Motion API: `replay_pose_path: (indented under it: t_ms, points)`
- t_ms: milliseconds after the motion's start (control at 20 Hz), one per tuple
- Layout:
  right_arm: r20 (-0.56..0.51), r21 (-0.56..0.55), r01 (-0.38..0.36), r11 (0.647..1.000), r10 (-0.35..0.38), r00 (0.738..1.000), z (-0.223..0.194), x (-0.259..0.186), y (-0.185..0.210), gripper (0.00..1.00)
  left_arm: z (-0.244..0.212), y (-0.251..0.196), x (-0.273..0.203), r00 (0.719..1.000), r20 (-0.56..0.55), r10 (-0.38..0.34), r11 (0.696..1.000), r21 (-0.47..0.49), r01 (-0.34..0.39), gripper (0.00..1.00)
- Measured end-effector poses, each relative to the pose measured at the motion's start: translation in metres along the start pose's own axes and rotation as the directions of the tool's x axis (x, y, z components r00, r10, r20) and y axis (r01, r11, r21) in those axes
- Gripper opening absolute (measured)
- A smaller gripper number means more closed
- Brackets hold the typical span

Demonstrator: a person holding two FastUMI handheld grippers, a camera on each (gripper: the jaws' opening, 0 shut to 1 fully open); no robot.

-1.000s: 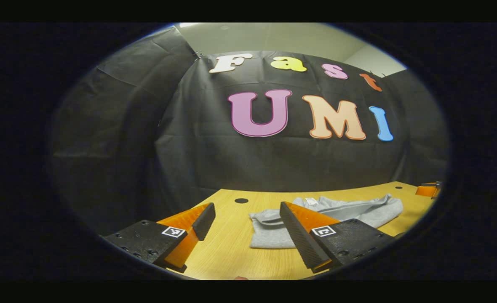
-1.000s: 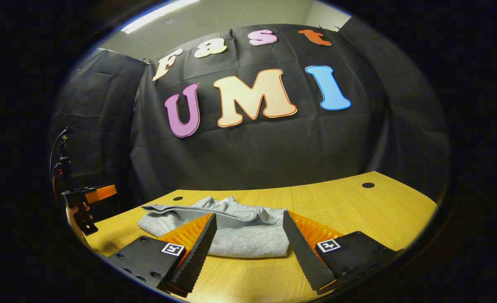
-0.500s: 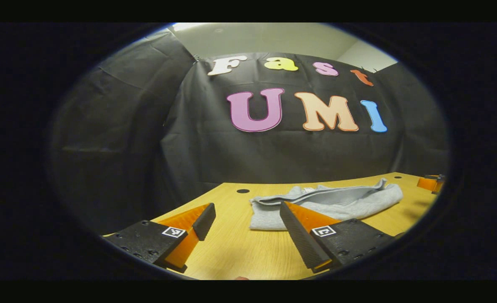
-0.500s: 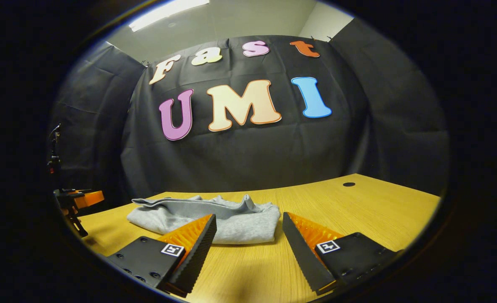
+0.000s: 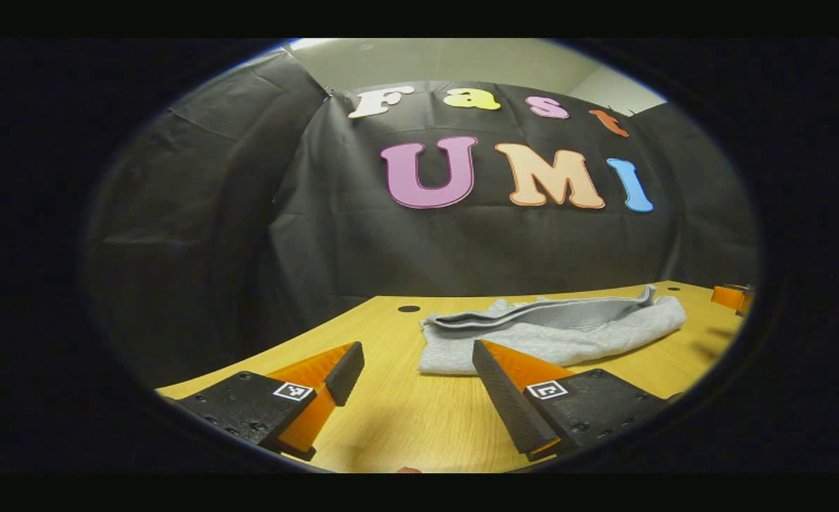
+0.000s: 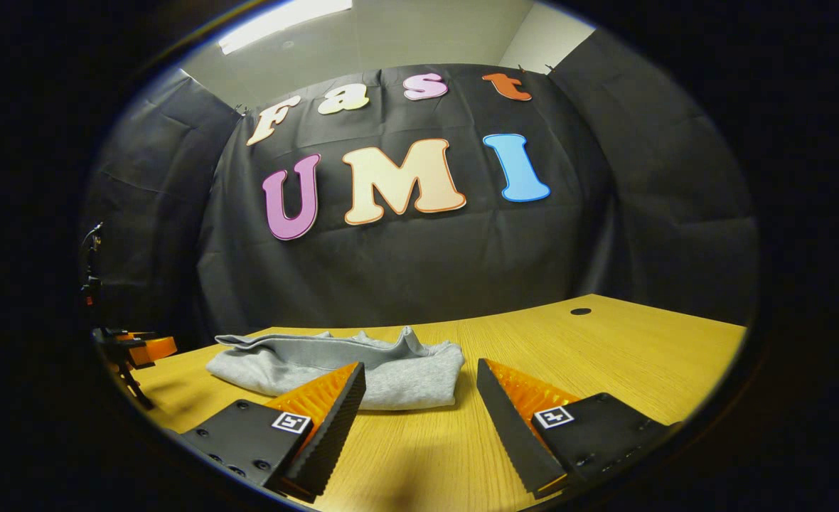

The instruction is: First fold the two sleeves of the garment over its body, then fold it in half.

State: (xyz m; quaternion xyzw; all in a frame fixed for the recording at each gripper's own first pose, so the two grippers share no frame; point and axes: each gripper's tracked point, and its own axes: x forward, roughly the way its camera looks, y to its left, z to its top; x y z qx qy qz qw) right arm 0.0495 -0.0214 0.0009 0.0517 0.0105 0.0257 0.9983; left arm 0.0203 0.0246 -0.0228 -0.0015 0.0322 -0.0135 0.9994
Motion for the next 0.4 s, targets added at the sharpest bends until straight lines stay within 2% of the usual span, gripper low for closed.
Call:
replay_pose_path:
  t_ms: [400]
  points:
    - [0.017, -0.016, -0.001, 1.0, 0.001, 1.0, 0.0008, -0.0006, 0.004, 0.97, 0.0039, 0.0052, -0.0049, 1.0, 0.023, 0.021, 1.0, 0.007, -0.021, 0.93]
